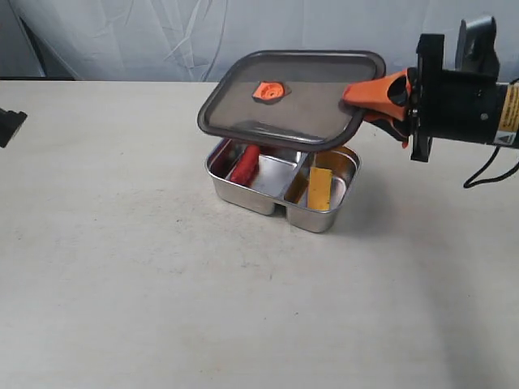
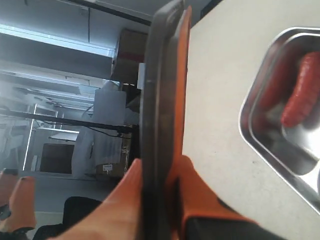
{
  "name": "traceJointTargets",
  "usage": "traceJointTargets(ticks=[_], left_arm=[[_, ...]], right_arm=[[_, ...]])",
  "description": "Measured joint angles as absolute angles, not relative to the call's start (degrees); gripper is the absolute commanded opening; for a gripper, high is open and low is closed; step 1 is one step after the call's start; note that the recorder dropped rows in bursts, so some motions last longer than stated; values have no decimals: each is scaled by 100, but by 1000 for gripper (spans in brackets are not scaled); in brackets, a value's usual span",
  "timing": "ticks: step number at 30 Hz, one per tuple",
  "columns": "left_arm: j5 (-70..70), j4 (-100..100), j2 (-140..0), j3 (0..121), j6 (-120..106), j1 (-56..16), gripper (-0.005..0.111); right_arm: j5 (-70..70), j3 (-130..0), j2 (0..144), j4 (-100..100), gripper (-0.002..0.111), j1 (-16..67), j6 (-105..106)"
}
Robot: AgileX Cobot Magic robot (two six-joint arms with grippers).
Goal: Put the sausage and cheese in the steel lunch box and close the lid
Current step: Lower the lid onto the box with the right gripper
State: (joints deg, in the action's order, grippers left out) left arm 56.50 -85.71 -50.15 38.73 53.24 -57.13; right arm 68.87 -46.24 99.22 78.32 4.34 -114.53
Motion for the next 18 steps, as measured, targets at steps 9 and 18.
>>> traceJointTargets(ticks=[9,18], left_arm=[[5790,-8535,-4974,3873,5324,-5713,52],[5790,-8535,-4974,3873,5324,-5713,52]], right_arm=[[6912,-4624,11004,7539,-1,434,-11004],[6922,-4624,11607,7451,-1,434,-10732]])
